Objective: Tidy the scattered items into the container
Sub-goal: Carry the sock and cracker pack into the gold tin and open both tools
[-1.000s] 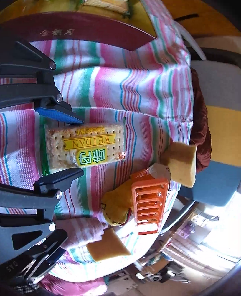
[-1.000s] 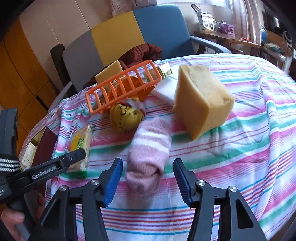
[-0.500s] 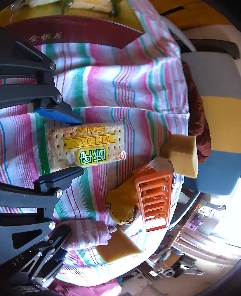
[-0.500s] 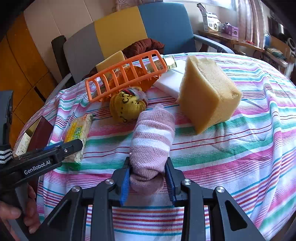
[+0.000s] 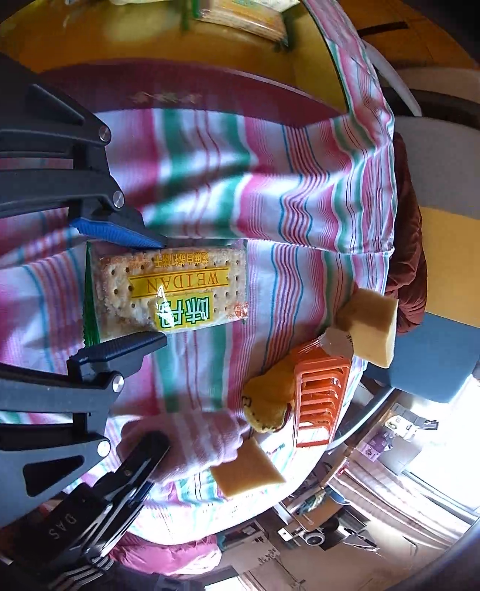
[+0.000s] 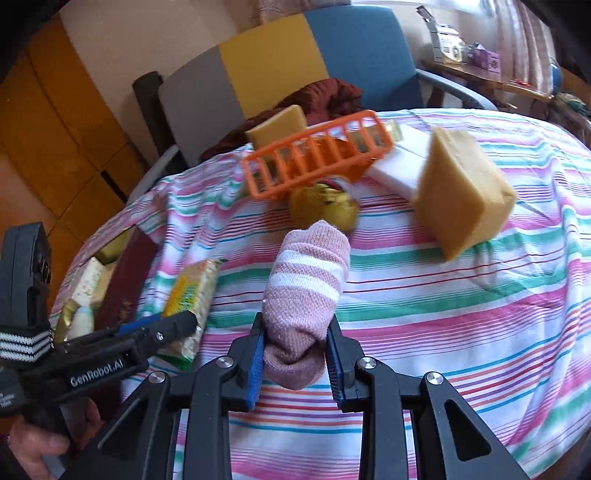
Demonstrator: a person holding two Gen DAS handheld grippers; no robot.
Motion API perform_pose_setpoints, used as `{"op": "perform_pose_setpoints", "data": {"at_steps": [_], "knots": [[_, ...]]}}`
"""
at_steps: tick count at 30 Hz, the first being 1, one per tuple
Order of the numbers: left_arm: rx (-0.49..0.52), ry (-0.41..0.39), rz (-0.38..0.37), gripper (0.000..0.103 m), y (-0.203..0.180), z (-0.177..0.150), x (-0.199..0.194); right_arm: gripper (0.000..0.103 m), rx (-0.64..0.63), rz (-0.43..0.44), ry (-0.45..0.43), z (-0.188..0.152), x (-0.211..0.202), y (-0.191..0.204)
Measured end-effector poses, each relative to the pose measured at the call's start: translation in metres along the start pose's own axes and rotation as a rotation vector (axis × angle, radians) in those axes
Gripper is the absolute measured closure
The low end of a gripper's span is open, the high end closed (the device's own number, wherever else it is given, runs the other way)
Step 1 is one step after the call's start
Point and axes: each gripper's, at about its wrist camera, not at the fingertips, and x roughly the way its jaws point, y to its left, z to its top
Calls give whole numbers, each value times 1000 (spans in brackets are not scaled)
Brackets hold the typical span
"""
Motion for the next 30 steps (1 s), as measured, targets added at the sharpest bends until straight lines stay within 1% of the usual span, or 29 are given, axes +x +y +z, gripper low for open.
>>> {"op": "perform_pose_setpoints", "data": {"at_steps": [5, 8, 12, 16, 20, 23, 26, 30], "knots": [[12, -54, -16, 58, 2, -4, -29, 74, -39, 37, -9, 1, -6, 24], [24, -84, 3, 58, 6, -6, -41, 74, -56, 49, -13, 1, -9, 37], [-2, -104, -5, 58, 20, -11, -57, 74, -80, 69, -22, 2, -16, 54], [-25, -134, 13, 58, 35, -15, -75, 74, -119, 107, -24, 7, -17, 80], [-45, -166, 50, 58, 57, -20, -93, 74, -176, 156, -10, 11, -10, 118], [-93, -184, 74, 58, 82, -23, -105, 74, -215, 190, 1, 14, -2, 145], [-140, -189, 101, 58, 109, -24, -110, 74, -260, 223, 10, 19, 9, 176], [-184, -174, 136, 58, 141, -27, -106, 74, -312, 249, 30, 28, 33, 213]]}}
